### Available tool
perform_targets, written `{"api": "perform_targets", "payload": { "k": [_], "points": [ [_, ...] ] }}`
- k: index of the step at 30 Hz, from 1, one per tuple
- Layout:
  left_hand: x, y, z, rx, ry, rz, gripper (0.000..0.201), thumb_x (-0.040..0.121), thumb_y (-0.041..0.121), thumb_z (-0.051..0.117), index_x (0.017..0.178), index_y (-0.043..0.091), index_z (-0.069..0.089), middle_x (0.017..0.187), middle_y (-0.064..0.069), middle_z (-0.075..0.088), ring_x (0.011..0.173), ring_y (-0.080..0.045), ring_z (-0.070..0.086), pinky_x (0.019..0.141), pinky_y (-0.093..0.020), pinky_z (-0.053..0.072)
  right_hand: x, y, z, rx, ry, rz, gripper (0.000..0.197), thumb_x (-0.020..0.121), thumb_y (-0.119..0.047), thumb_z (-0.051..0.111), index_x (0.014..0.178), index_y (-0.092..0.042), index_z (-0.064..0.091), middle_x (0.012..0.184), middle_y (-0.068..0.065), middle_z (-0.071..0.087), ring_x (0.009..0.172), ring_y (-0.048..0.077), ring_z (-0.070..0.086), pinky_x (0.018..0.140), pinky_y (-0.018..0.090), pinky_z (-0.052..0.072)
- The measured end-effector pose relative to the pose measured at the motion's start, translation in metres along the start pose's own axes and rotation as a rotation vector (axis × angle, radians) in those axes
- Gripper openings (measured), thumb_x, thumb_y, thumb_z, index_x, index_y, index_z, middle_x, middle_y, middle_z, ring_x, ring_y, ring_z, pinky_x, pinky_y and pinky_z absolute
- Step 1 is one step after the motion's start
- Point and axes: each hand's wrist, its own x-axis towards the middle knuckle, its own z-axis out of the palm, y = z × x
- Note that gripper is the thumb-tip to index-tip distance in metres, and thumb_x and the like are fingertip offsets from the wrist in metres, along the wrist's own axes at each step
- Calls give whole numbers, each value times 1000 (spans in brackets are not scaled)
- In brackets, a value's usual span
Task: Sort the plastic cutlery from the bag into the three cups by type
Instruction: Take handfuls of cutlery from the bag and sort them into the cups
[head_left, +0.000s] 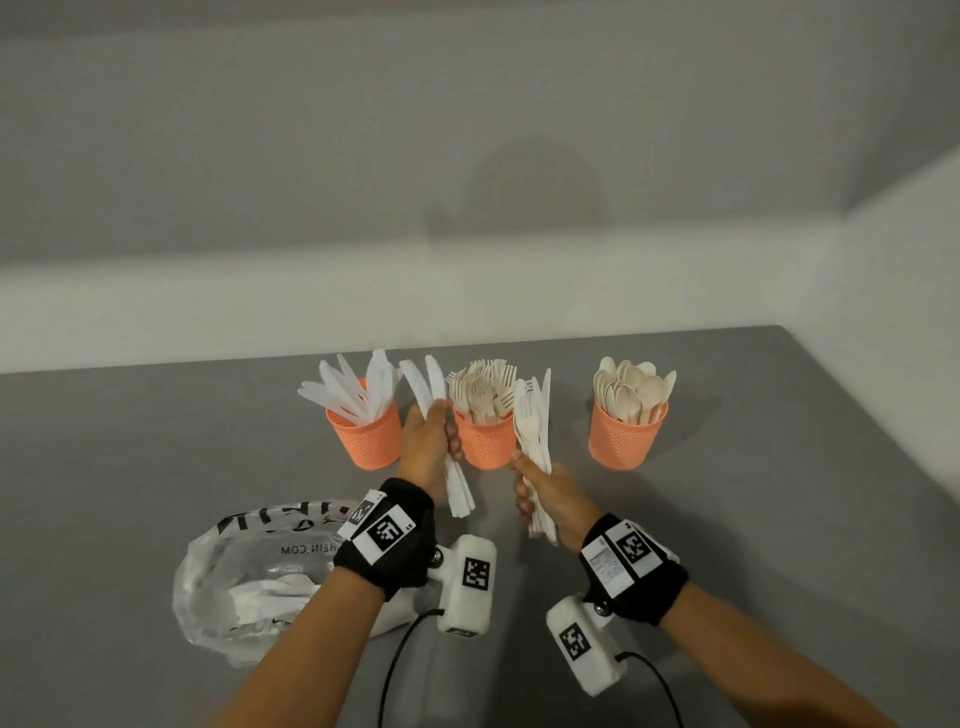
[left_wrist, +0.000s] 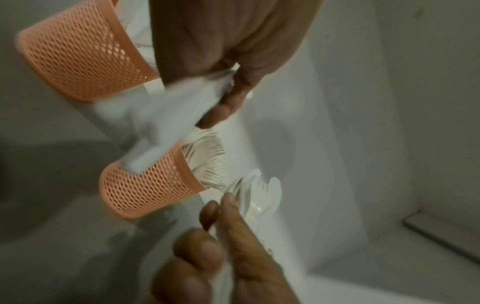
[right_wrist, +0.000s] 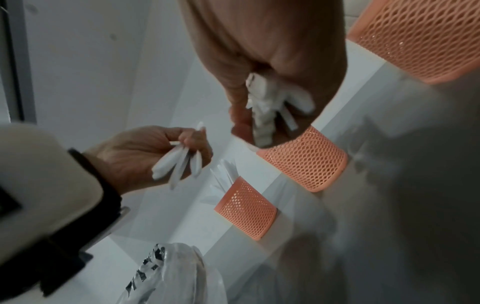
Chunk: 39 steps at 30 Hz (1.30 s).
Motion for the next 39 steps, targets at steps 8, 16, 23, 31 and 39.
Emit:
{"api": "perform_targets", "payload": {
  "k": [8,16,23,31,39],
  "points": [
    [45,48,-39,174,342,209,35,85,43,60,75,9,57,52,-2,40,38,-10,39,50,-24,36,-1,-13,-5,-81,-92,66,26,92,-32,54,74,-16,45,38,-10,32,30,2,24,31,14,23],
    [95,74,-72,287,423,471,50,90,49,48,58,12,44,51,-5,47,39,-4,48,53,-14,42,6,-24,-6,-124,-137,133,31,92,-37,52,70,-16,45,40,-10,30,31,3,24,33,15,22],
    [117,55,-75,188,422,454,41,85,37,63,59,10,46,49,-7,48,33,-4,48,43,-15,45,12,-25,-2,-156,-140,101,31,94,-36,49,70,-16,46,39,-10,31,31,3,25,34,16,24],
    [131,28,-79,235,432,379,23,80,26,71,76,6,61,60,-5,59,41,0,55,48,-11,47,16,-27,2,-160,-131,96,31,94,-34,51,69,-14,47,40,-8,33,31,3,26,34,15,24],
    [129,18,-84,593,432,484,23,87,6,58,110,6,56,78,0,58,67,-12,52,67,-22,43,13,-23,8,-128,-164,135,31,94,-34,50,71,-13,49,39,-8,35,31,4,30,34,15,26]
  ]
}}
